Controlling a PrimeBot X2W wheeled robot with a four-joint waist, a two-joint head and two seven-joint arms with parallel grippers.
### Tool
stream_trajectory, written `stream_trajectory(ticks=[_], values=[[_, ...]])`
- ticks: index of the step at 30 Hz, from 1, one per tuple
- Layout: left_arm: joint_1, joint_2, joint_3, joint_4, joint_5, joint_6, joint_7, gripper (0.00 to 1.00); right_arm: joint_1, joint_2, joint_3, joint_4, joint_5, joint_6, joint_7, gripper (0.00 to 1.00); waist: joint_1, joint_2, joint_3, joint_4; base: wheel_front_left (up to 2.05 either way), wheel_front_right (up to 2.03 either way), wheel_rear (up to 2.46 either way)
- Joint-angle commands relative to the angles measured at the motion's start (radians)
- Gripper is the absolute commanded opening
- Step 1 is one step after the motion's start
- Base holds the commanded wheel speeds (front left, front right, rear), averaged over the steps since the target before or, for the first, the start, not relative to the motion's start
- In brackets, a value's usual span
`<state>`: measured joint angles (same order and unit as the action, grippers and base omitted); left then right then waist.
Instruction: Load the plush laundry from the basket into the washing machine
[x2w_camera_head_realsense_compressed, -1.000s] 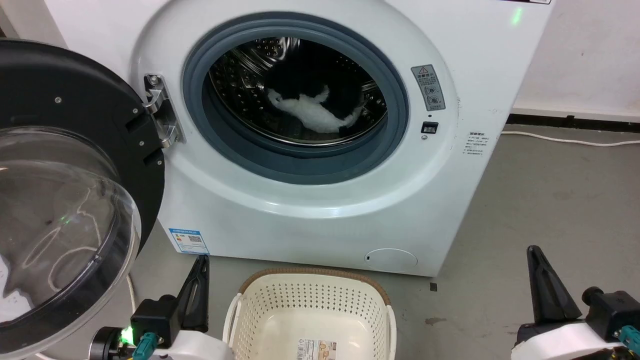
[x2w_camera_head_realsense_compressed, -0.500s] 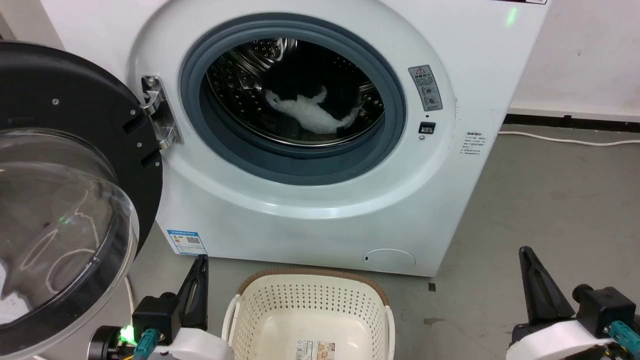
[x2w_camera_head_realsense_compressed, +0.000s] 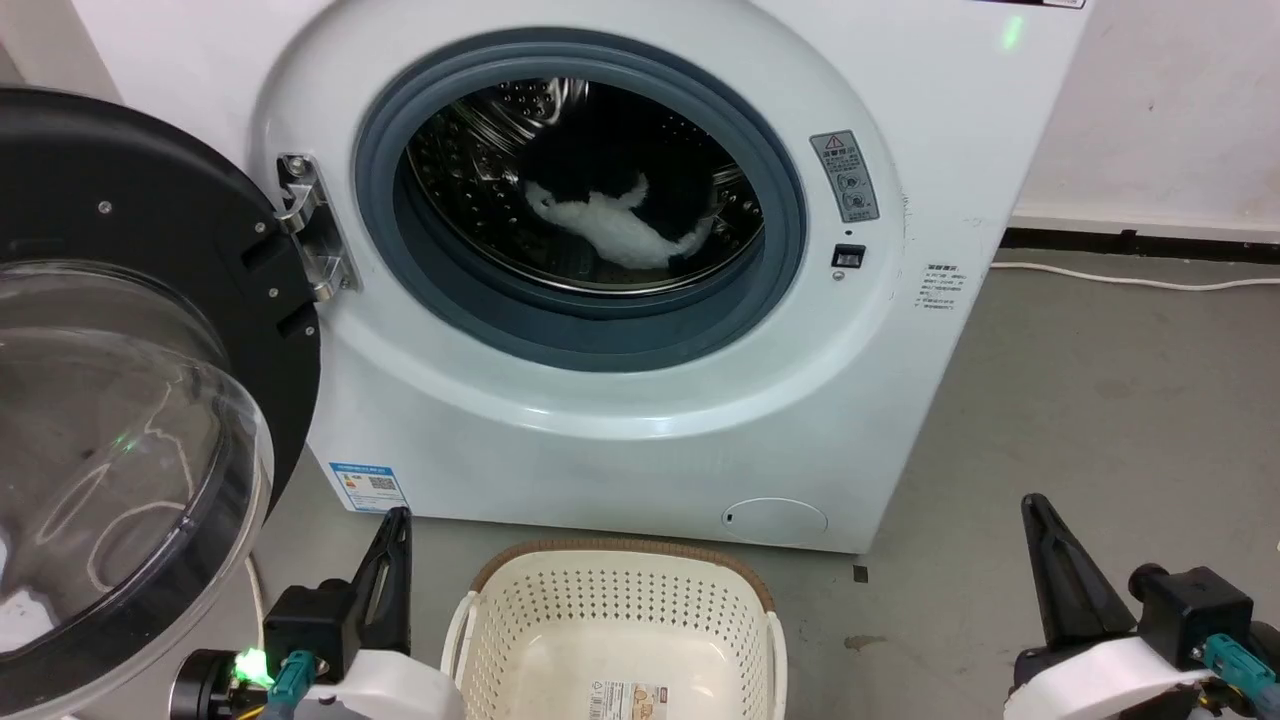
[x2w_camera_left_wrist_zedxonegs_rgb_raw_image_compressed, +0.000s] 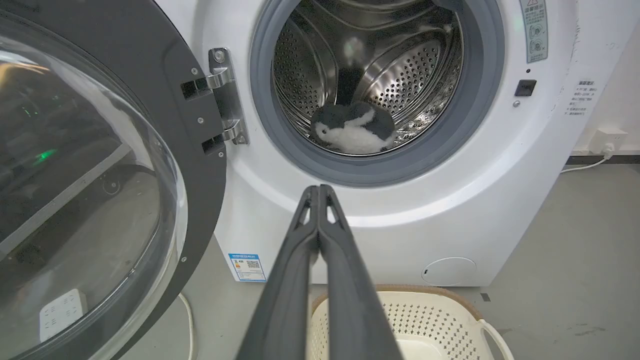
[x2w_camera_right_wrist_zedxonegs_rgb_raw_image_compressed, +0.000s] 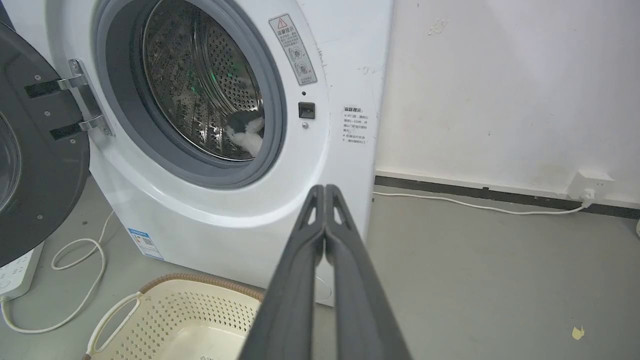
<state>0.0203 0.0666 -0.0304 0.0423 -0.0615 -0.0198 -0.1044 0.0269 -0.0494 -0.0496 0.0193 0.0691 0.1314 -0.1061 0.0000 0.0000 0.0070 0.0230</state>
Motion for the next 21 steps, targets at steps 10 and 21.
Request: stream_trajectory(ticks=[10,21], values=[[-0.013,-0.007,0.008,-0.013,0.017,0.008,0.023,0.0,-0.015,-0.001,0.013,-0.009,-0.022,0.0,0.025,0.0,0.0,0.0,-0.001,-0.005,0.0,0.0,0.0],[-0.015,-0.01,0.014,-0.021,0.03,0.011,0.046,0.0,-0.018,-0.001,0.023,-0.012,-0.035,-0.001,0.047,0.0,0.0,0.0,-0.003,-0.01,0.0,0.0,0.0]])
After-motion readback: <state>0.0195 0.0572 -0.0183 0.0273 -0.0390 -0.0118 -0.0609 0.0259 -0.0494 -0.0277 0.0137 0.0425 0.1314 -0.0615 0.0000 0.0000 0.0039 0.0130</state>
